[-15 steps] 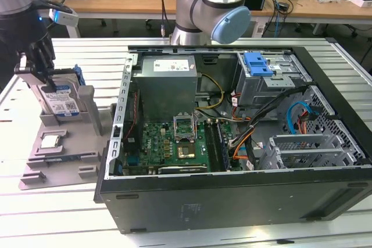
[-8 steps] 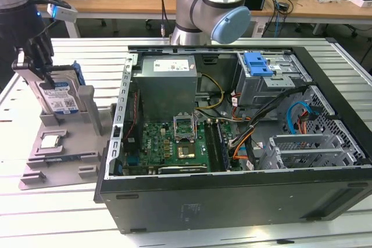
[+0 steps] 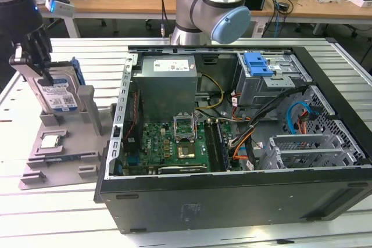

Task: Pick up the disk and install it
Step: 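Pick up the disk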

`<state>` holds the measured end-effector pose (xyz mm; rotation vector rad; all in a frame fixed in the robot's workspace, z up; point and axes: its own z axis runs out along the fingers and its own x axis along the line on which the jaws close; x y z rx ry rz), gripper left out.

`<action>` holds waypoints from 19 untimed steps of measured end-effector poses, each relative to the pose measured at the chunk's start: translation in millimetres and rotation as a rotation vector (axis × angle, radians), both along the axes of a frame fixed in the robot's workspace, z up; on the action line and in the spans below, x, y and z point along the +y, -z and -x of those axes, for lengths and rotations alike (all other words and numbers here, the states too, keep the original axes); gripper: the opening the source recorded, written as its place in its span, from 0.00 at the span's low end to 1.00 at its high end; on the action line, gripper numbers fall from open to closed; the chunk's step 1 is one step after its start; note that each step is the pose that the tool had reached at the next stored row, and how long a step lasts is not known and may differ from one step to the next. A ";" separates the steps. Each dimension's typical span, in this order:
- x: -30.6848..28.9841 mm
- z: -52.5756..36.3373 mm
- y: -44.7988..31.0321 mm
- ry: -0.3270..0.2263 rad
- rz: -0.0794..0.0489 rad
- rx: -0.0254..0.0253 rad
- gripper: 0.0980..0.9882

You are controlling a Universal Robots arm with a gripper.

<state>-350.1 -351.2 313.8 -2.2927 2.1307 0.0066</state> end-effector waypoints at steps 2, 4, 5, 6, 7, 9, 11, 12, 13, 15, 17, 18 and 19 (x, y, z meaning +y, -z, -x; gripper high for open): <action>0.2 0.0 -2.3 0.000 0.000 0.0000 0.30; 0.4 0.0 -5.7 0.000 0.000 0.0001 0.30; 0.5 0.0 -6.7 0.000 0.000 0.0001 0.30; 0.5 0.0 -8.3 0.000 0.000 0.0001 0.30; 0.6 0.0 -9.4 0.000 0.000 0.0000 0.30; 0.7 0.0 -11.6 0.000 0.000 0.0001 0.30; 0.9 0.0 -14.6 0.000 0.000 0.0000 0.30; 1.0 0.0 -16.3 0.000 0.000 0.0000 0.30; 1.1 0.0 -17.7 0.000 0.000 0.0001 0.30; 1.2 0.0 -19.8 0.000 0.000 0.0000 0.30; 1.2 0.0 -21.8 0.000 0.000 0.0000 0.30; 1.3 -0.1 -22.9 0.000 0.000 0.0001 0.30; 1.4 0.0 -24.7 0.000 0.000 0.0001 0.30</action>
